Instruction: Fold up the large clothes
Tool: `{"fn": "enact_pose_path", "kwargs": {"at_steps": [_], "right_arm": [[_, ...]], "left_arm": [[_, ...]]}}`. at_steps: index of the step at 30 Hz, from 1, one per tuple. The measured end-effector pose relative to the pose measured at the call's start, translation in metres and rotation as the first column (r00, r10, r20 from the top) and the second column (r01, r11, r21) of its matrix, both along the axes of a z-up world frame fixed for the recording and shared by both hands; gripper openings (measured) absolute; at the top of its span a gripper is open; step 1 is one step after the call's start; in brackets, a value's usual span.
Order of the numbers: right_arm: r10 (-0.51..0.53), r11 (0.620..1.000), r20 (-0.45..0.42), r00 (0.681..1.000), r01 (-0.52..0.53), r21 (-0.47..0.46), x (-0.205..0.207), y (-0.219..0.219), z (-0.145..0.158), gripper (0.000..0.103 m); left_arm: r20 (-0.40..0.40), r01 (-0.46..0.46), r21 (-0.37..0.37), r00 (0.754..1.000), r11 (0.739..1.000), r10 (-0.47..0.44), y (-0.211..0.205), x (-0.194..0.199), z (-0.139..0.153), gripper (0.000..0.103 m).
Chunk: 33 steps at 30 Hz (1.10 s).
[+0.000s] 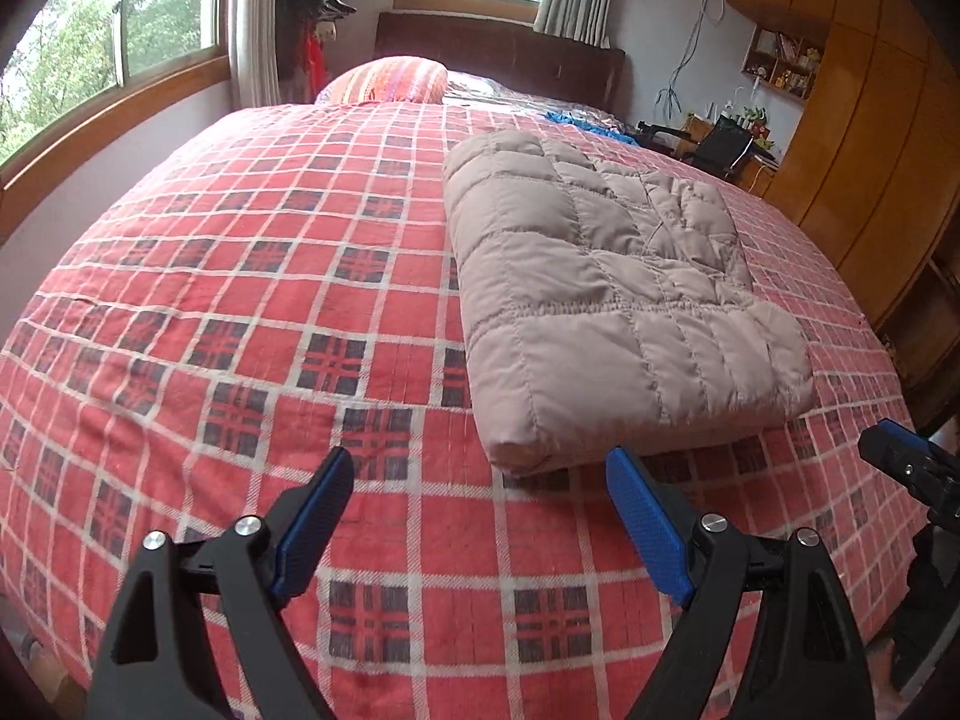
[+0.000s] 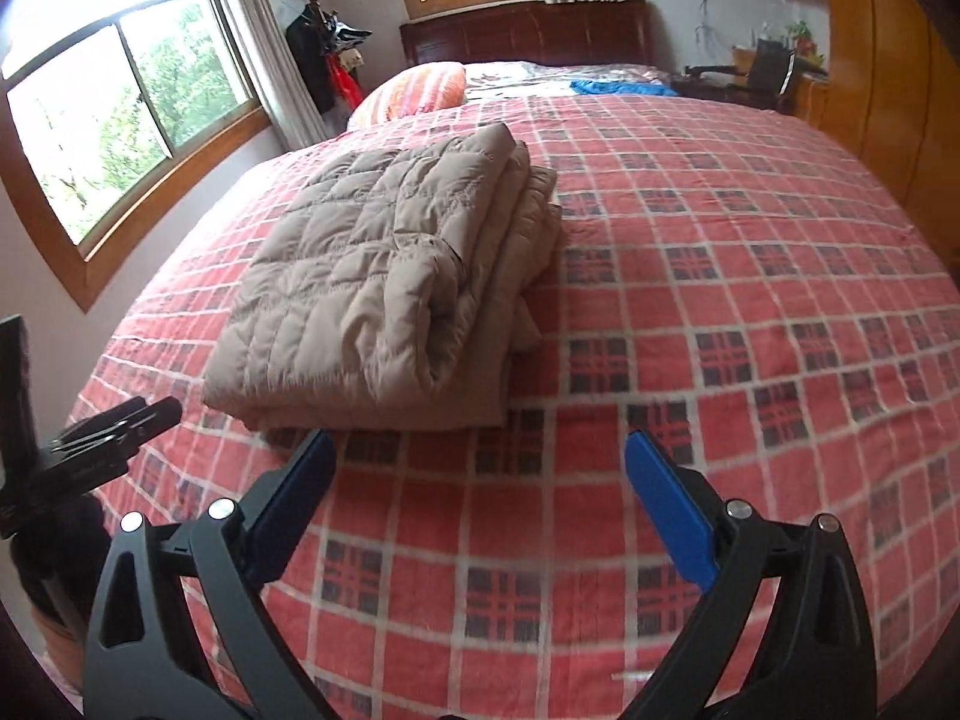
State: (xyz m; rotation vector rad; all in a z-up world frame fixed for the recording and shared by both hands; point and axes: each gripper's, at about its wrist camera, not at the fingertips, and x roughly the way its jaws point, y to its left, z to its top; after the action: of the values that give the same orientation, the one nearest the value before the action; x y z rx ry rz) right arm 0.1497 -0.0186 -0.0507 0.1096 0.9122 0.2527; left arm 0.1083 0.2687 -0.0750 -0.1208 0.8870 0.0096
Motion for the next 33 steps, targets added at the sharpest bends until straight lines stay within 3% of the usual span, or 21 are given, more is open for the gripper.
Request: {"fn": "enact_pose_path", "kwargs": {"at_steps": [7,14,33], "right_arm": [[-0.046,0.998,0.01,0.999,0.047,-0.048,-0.038,0.004,0.009,0.097],[-0.08,0.995,0.003,0.997,0.08,-0.06,-0.063,0.007,0.015,0.097],[-0.102,0.992,0.029,0.994,0.104,-0.076,-0.092,0.015,0.027,0.097]], "left_arm": [[0.026,0.003,0.061,1.0,0.998,-0.005,-0.019,-0.044,0.016,0.086],[0.051,-0.013,0.073,0.999,0.997,0.01,-0.026,-0.075,0.029,0.086],[0.09,-0.038,0.058,0.995,0.998,0.033,-0.028,-0.101,0.041,0.086]]}}
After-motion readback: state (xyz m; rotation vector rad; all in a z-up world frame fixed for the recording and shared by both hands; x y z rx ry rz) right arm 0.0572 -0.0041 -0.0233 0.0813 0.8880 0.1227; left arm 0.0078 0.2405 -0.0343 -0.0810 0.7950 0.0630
